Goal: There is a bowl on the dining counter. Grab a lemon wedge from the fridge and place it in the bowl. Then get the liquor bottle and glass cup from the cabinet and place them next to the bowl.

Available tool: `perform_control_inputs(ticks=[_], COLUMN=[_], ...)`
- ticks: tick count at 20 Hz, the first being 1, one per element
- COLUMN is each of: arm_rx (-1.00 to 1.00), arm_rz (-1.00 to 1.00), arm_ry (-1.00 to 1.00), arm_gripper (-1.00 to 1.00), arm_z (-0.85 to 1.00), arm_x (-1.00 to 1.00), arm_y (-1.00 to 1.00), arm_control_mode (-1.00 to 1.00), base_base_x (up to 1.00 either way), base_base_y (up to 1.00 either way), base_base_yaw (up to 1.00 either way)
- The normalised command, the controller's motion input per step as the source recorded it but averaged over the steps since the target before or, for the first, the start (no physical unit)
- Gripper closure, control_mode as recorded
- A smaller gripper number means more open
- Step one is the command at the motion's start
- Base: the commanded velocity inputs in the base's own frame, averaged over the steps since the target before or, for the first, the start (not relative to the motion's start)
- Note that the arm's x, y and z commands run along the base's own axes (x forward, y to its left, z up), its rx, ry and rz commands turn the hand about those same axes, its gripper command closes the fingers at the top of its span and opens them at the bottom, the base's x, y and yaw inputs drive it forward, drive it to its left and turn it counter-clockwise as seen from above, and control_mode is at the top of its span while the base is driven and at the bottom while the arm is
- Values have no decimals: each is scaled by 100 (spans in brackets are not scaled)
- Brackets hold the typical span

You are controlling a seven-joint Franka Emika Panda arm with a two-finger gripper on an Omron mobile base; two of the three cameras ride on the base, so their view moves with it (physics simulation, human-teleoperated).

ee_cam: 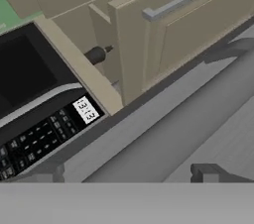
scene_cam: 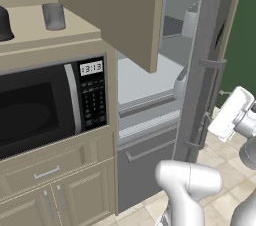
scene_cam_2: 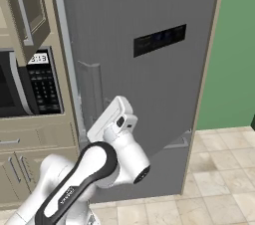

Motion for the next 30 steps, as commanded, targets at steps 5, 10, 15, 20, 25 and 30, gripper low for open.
perform_control_inputs(ticks=[5, 10, 15, 20, 25, 30], arm_rx=[-16, -13, -8, 5, 21, 30], arm_rz=[-6, -5, -2, 2, 5, 0], arm_ry=[-6, -10, -7, 7, 23, 36], arm_gripper=[-100, -100, -100, -100, -100, -100], arm_z=[13, 12, 16, 3, 0, 0], arm_x=[-67, -62, -38, 8, -1, -11], arm_y=[-10, -10, -2, -22, -18, 0], arm_control_mode=[-100, -100, -100, -100, -100, -100], base_base_x=[0, 0, 0, 0, 0, 0], base_base_y=[0, 0, 0, 0, 0, 0], base_base_yaw=[0, 0, 0, 0, 0, 0])
